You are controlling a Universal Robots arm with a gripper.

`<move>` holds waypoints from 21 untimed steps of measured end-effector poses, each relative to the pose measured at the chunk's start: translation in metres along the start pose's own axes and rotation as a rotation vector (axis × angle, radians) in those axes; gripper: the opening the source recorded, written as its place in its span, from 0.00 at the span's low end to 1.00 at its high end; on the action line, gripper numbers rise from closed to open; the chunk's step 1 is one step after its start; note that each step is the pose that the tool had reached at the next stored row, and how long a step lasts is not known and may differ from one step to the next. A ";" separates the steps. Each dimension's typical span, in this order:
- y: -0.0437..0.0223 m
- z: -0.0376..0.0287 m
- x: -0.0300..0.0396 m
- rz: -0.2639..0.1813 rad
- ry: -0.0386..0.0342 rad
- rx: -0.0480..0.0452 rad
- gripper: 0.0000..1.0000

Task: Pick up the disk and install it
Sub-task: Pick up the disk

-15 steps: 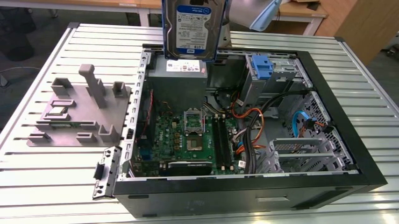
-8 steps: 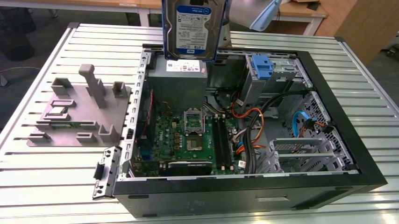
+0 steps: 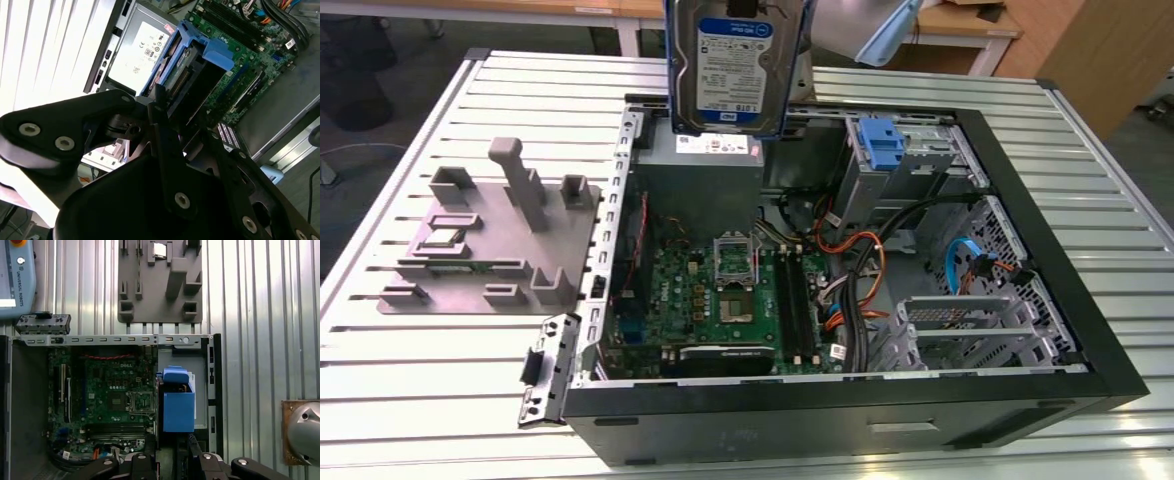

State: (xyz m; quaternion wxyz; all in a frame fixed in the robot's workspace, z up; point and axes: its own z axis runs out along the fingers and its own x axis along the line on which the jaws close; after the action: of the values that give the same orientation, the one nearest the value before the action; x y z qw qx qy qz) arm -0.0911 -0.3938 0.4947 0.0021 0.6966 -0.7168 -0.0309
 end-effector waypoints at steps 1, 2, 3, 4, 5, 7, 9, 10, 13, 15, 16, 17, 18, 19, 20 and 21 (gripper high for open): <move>0.0000 -0.0001 0.0018 0.000 0.0000 0.0000 0.35; -0.0001 -0.0001 0.0034 0.000 0.0000 0.0000 0.35; -0.0001 -0.0002 0.0050 0.000 0.0001 0.0000 0.35; -0.0002 -0.0003 0.0065 0.000 0.0002 -0.0001 0.35; -0.0002 -0.0004 0.0079 0.000 0.0002 -0.0001 0.35; -0.0002 -0.0004 0.0094 0.000 0.0003 0.0000 0.35; -0.0002 -0.0004 0.0095 0.000 0.0003 0.0000 0.35; -0.0002 -0.0004 0.0096 0.000 0.0006 0.0000 0.35; -0.0021 -0.0005 0.0095 0.000 0.0016 0.0000 0.35; -0.0046 -0.0006 0.0095 0.000 0.0021 0.0000 0.35; -0.0056 -0.0006 0.0094 0.000 0.0023 0.0000 0.35; -0.0058 -0.0007 0.0095 0.000 0.0023 0.0000 0.35; -0.0058 -0.0006 0.0095 0.000 0.0023 0.0000 0.35; -0.0061 -0.0006 0.0094 0.000 0.0022 0.0001 0.35; -0.0063 -0.0006 0.0094 0.000 0.0022 0.0001 0.35; -0.0063 -0.0006 0.0094 0.000 0.0023 0.0000 0.35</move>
State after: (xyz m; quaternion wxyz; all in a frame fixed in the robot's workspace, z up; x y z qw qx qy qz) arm -0.0851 -0.4034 0.4946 0.0029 0.6966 -0.7168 -0.0301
